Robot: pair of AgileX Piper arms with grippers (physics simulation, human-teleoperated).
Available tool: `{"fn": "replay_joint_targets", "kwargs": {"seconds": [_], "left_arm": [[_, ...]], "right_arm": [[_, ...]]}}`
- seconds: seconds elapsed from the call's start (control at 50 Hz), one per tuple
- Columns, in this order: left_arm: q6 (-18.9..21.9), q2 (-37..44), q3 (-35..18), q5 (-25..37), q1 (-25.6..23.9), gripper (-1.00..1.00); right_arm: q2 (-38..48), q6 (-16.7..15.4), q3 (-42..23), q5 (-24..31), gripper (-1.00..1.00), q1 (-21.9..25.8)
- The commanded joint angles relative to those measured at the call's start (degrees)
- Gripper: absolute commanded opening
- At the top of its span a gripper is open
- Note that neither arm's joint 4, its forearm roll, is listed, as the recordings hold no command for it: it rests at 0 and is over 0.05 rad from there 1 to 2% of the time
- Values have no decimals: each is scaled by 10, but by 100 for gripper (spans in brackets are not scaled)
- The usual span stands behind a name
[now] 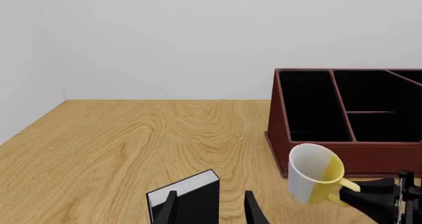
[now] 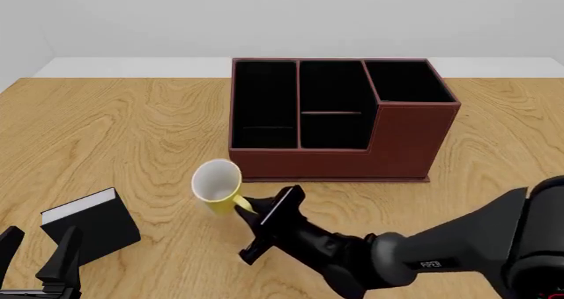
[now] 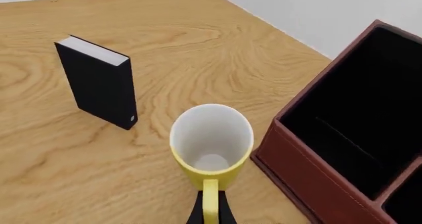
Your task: Pick up the yellow and white mug and place it to the right of the caddy.
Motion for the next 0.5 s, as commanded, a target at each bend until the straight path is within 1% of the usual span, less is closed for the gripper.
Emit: {"fn": "replay_joint_targets", "kwargs": {"seconds": [0.02,0.06,0.08,0.1,0.16,0.2,0.24,0.32,0.34,0.38,0.4,0.44,0.5], "left_arm": [[0,0,0,0,0,100],[0,0,0,0,0,100],[0,0,0,0,0,100],[0,0,0,0,0,100],[0,0,0,0,0,100],[0,0,0,0,0,100],[0,0,0,0,0,100],[0,0,0,0,0,100],[0,0,0,0,0,100],[0,0,0,0,0,100],[0,0,0,0,0,100],[0,0,0,0,0,100],[0,0,0,0,0,100]], "right_arm": [[-94,-10,52,8,-100,9],[-103,-13,55,12,-100,13],[-108,-17,53,25,-100,15],[-113,-23,57,26,-100,11],[-129,-17,60,37,-100,13],[-147,-19,65,45,-100,14],[-166,-29,75,48,-100,15],[-174,-28,75,56,-100,19],[-198,-30,81,66,-100,19],[-212,-36,85,73,-100,17],[-222,-46,94,70,-100,11],[-233,-40,95,81,-100,12],[-257,-42,104,88,-100,13]]}}
